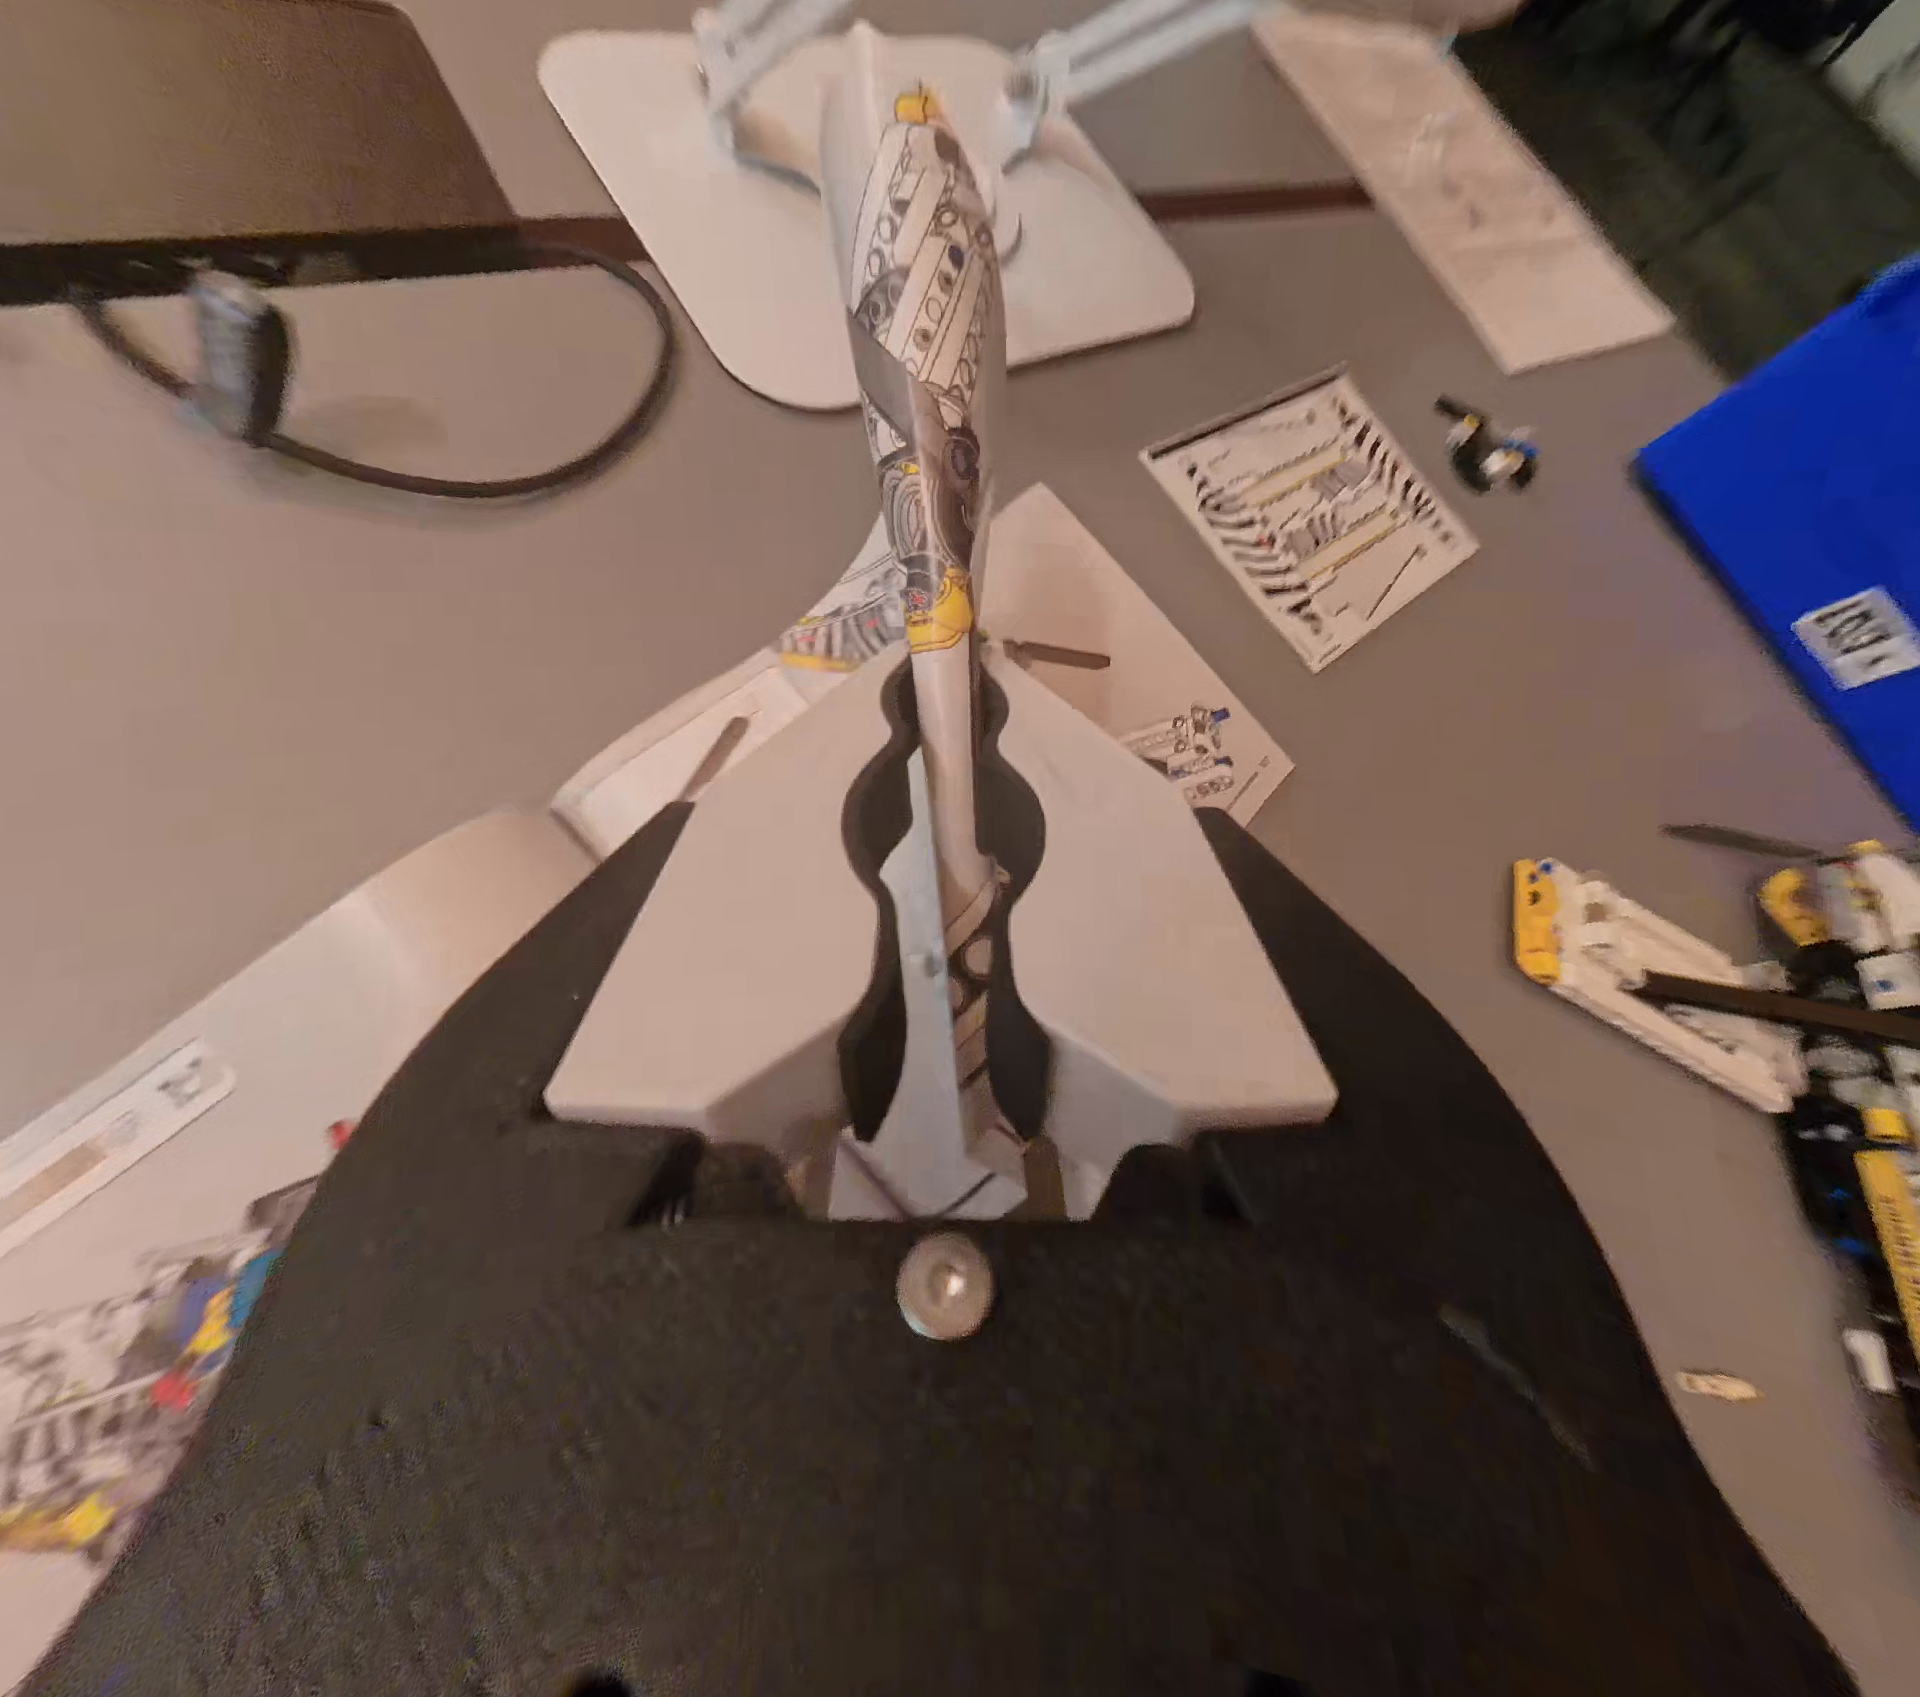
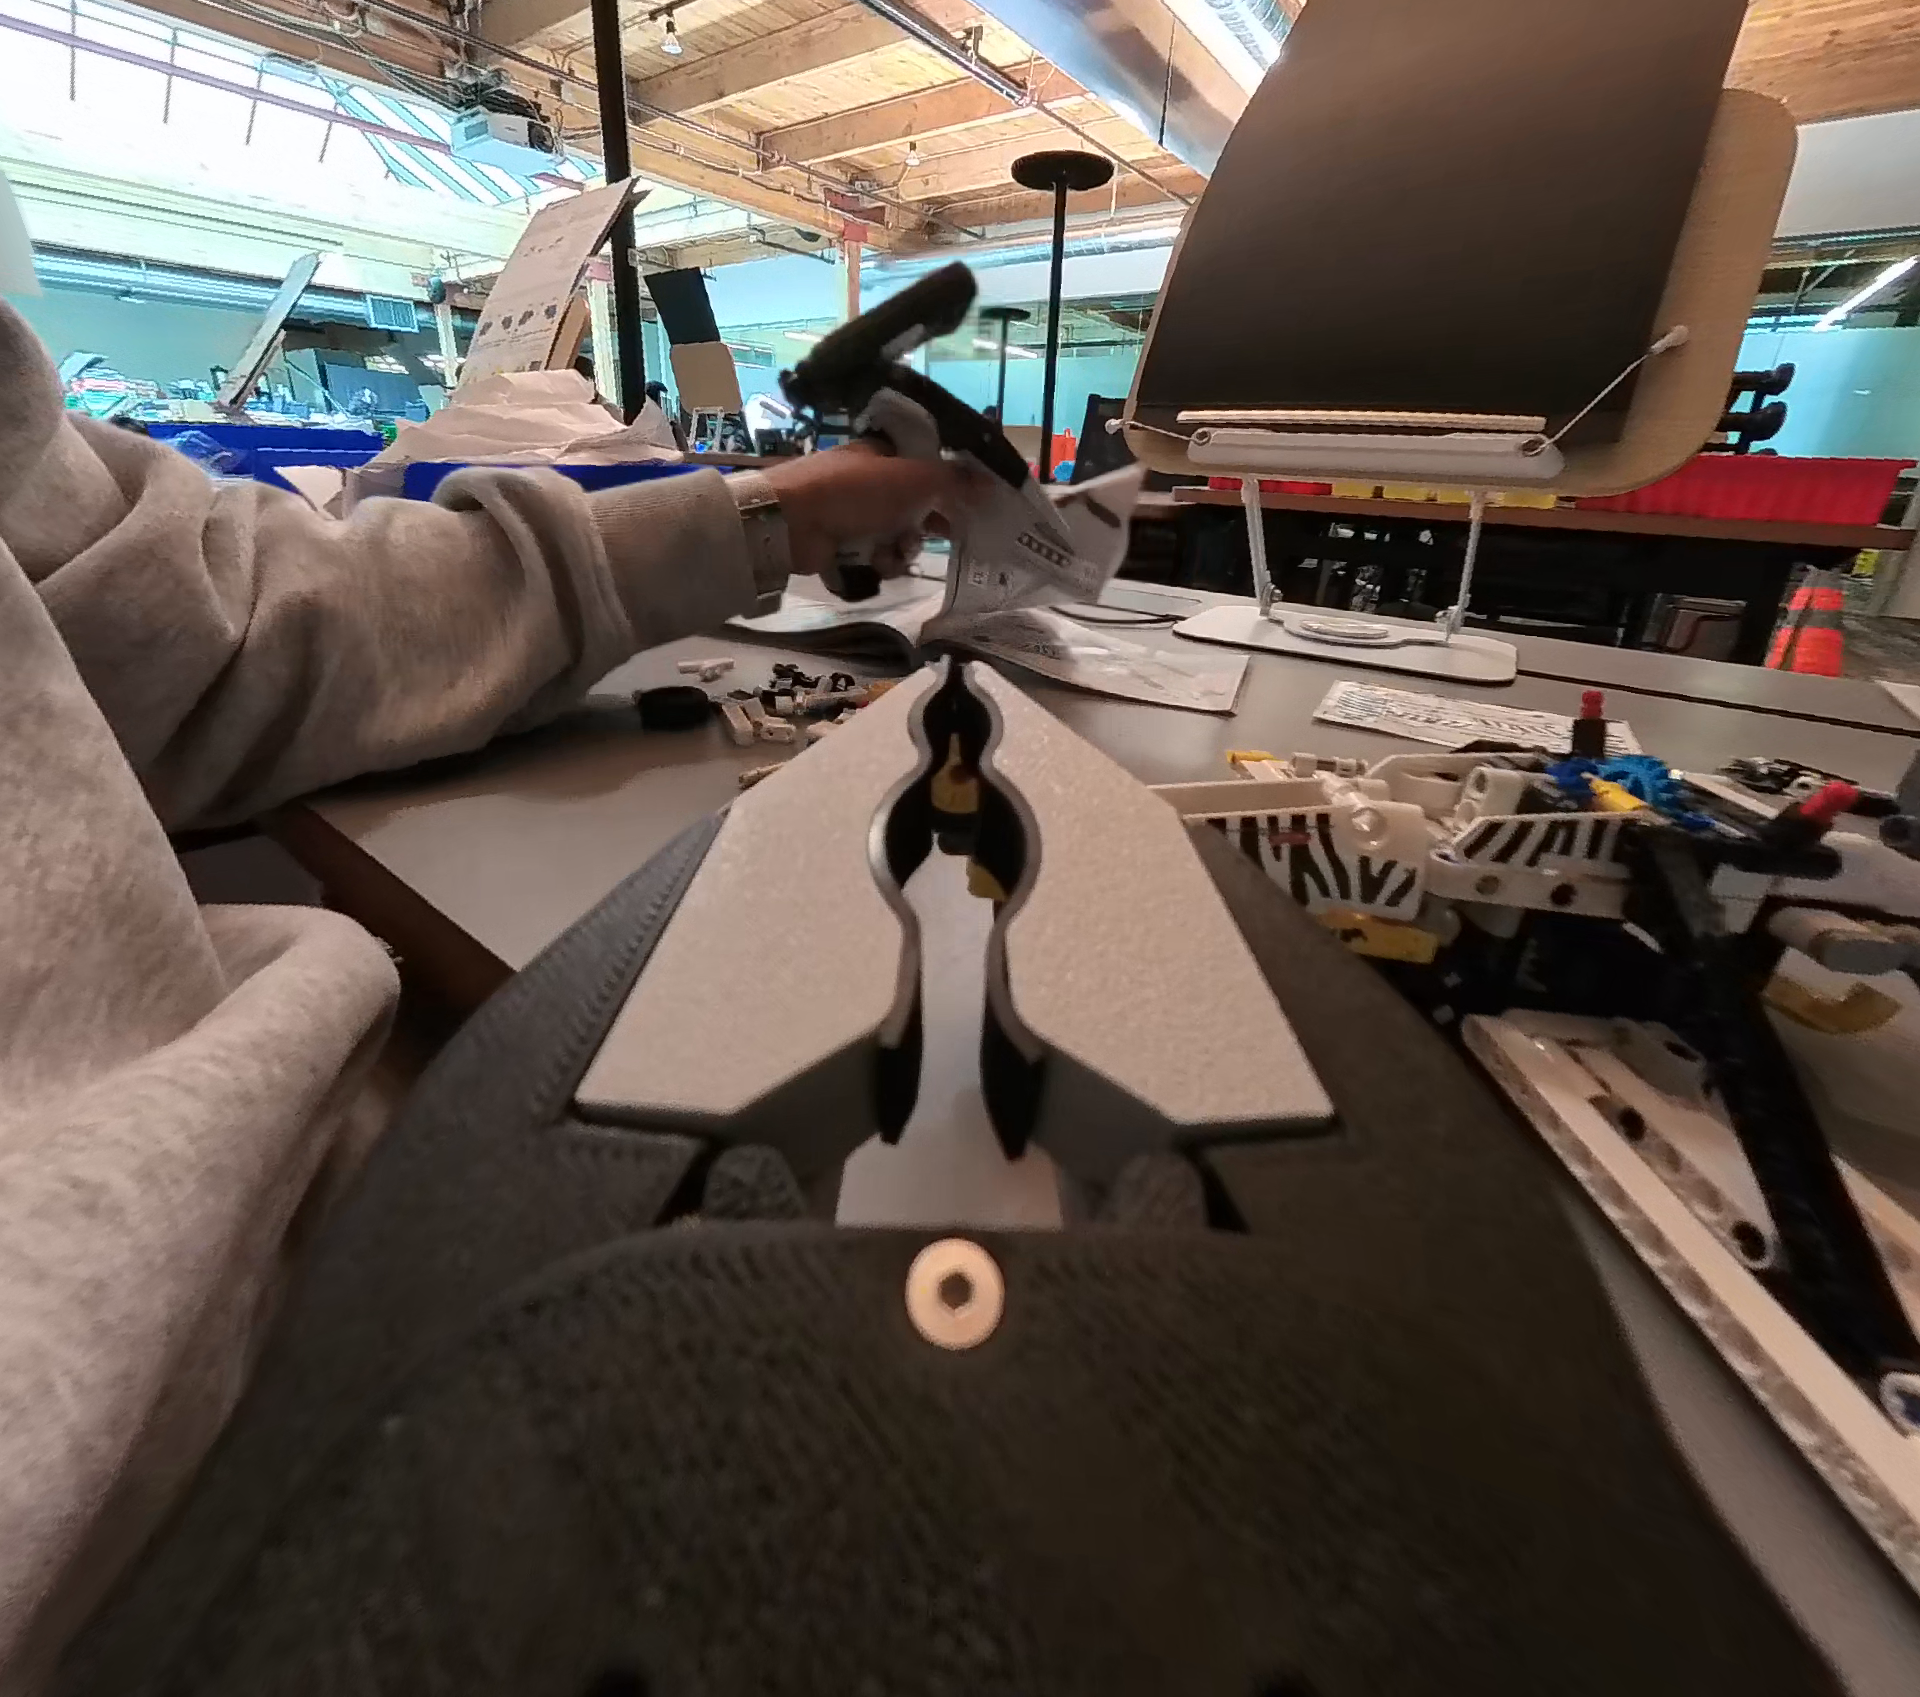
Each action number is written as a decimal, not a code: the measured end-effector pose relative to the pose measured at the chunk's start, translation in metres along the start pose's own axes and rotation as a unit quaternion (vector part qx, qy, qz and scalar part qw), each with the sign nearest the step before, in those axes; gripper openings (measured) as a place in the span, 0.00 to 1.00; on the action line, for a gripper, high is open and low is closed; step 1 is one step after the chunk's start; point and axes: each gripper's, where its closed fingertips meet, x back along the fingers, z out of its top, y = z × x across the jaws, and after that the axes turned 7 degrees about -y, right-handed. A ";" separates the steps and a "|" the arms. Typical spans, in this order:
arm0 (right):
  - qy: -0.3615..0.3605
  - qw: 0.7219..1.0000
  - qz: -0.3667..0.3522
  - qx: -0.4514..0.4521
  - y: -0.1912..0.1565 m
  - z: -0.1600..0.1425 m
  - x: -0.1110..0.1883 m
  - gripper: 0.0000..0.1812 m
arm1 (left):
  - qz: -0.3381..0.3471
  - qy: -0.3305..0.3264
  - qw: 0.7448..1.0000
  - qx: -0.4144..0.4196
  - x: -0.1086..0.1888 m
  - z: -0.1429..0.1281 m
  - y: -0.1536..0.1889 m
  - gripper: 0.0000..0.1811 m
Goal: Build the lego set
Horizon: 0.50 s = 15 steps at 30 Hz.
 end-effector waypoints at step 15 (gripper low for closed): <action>0.000 1.000 0.002 -0.011 0.002 -0.002 -0.002 0.00 | 0.020 0.164 0.978 0.127 0.134 -0.010 -0.109 0.20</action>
